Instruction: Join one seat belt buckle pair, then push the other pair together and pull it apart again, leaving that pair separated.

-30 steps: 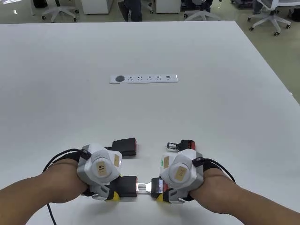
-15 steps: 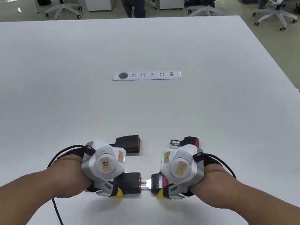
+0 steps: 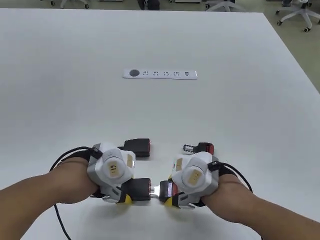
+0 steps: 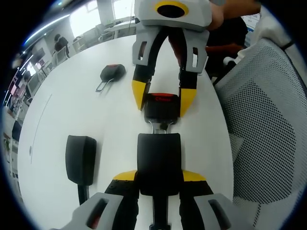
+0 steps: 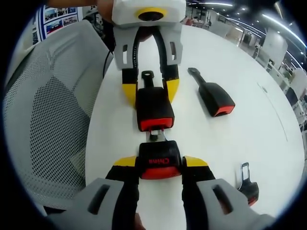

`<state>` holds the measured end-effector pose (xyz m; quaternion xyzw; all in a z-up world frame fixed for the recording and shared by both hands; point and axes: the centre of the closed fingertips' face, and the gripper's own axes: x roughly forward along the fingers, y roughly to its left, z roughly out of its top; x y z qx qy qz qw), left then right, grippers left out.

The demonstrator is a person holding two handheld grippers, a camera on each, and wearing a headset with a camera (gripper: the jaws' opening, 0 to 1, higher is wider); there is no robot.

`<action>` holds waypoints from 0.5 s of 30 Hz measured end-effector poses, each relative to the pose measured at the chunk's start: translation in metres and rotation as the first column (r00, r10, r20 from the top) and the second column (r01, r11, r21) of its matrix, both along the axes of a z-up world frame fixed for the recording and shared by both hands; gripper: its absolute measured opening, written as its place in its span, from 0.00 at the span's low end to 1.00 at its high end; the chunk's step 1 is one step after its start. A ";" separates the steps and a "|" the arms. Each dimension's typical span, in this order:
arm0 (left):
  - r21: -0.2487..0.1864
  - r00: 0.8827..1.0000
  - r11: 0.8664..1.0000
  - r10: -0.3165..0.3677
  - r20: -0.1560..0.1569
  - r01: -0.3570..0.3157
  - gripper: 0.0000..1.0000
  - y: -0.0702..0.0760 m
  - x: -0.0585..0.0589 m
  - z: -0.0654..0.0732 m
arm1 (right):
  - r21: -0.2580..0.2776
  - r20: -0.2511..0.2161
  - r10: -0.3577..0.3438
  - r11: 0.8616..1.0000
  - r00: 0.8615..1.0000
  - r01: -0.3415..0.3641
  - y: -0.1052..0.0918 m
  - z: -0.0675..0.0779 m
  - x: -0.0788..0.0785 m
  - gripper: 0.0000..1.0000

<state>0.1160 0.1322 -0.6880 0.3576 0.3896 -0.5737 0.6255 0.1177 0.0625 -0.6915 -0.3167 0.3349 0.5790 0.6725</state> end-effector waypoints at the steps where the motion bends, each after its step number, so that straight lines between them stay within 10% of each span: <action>1: -0.001 1.000 1.000 0.001 -0.001 -0.001 0.32 0.000 0.000 0.000 | -0.001 -0.001 0.001 1.000 1.000 -0.001 0.000 0.000 0.000 0.33; 15: -0.015 1.000 1.000 -0.007 -0.001 0.007 0.32 0.001 0.001 -0.001 | 0.021 -0.010 0.005 1.000 1.000 -0.005 0.014 -0.001 0.002 0.32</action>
